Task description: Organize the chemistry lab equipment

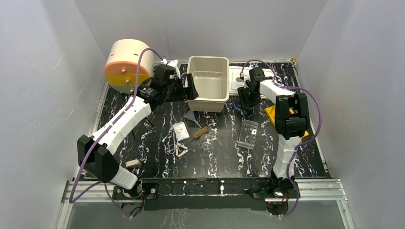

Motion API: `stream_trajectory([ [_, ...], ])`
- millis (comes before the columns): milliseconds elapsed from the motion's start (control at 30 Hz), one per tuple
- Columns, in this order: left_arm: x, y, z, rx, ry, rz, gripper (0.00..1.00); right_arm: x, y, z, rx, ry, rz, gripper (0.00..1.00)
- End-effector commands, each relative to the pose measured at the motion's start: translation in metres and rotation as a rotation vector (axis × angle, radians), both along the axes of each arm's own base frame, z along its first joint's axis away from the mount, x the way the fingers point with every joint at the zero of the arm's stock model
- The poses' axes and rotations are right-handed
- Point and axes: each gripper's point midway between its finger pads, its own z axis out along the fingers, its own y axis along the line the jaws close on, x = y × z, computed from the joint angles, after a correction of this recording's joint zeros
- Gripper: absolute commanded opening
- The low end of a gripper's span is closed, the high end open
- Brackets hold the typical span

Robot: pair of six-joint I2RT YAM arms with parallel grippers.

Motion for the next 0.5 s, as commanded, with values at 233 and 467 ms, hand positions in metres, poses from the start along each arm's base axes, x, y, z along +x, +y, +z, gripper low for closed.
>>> stream_trajectory([
  [233, 0.0025, 0.003, 0.0169, -0.009, -0.039, 0.002, 0.98, 0.0093, 0.0099, -0.021, -0.033, 0.016, 0.029, 0.67],
  [467, 0.0021, 0.0026, 0.0187, -0.013, -0.042, -0.001, 0.98, 0.0023, 0.0142, -0.024, -0.012, 0.038, 0.049, 0.43],
])
